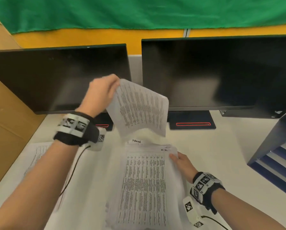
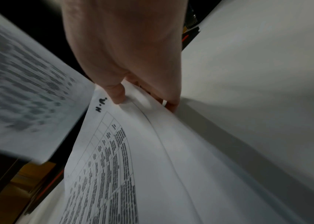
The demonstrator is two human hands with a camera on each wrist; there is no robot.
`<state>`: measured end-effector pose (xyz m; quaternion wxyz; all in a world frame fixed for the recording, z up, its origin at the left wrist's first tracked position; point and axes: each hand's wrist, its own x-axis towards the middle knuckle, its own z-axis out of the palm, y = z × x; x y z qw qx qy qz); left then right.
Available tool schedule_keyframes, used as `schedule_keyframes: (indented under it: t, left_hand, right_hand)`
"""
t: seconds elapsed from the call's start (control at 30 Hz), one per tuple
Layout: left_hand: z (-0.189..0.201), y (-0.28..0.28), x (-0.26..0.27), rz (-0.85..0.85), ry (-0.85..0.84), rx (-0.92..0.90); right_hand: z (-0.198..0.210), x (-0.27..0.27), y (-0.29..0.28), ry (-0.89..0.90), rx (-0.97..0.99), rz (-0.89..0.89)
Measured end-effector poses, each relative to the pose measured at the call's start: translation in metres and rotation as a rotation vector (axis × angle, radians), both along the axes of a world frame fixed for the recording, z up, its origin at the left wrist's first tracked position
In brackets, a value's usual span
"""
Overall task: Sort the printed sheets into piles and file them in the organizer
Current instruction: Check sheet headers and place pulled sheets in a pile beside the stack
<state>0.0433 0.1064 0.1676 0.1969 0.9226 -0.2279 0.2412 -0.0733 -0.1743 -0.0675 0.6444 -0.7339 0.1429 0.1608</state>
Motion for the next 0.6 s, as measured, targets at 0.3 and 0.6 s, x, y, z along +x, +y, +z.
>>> schedule_keyframes:
  t: [0.3,0.6]
  left_hand:
    - [-0.03,0.034,0.005,-0.124,0.576,0.029]
    - [-0.186,-0.027,-0.027,-0.068,0.823,-0.008]
  right_hand:
    - [-0.018,0.009,-0.013,0.145,0.053,-0.035]
    - [0.018,-0.006,-0.006,0.127,0.242,0.014]
